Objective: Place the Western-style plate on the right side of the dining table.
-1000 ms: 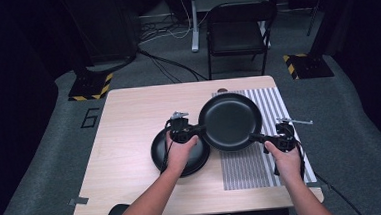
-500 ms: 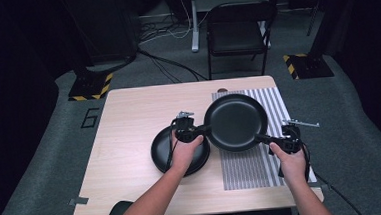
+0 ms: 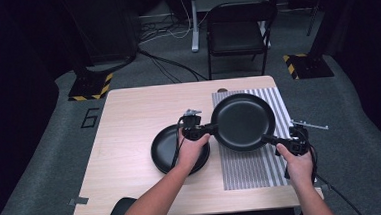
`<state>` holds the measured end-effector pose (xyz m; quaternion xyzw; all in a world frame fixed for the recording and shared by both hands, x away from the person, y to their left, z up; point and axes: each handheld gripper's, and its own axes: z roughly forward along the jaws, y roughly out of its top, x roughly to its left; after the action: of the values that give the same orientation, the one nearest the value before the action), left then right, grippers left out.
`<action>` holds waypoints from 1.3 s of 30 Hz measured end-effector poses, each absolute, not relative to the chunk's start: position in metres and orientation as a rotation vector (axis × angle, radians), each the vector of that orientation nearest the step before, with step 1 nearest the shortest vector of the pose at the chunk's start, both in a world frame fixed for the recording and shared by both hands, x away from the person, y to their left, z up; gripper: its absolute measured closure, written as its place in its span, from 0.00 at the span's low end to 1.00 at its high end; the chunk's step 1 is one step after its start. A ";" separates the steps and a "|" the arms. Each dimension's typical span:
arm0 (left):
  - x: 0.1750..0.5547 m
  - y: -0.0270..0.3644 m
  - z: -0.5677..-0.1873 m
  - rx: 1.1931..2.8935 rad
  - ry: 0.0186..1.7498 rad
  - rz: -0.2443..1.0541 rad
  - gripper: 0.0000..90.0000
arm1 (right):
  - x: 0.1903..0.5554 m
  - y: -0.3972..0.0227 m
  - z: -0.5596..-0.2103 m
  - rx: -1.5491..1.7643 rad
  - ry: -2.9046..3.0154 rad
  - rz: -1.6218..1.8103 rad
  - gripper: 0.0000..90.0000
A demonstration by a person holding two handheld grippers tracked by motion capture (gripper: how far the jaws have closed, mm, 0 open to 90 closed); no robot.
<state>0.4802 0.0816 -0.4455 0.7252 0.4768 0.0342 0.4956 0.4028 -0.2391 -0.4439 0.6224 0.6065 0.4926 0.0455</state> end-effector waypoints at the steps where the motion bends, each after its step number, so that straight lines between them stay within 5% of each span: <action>1: 0.481 0.080 -0.446 1.759 1.154 0.084 0.77 | 0.403 -0.240 -0.444 1.904 1.849 1.502 0.79; 39: 0.495 0.054 -0.467 1.778 1.188 0.023 0.78 | 0.408 -0.263 -0.465 1.999 1.775 1.482 0.80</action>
<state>0.4954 0.0540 -0.4669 0.7289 0.4872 0.0093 0.4809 0.4079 -0.2626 -0.4647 0.6533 0.5803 0.4844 0.0425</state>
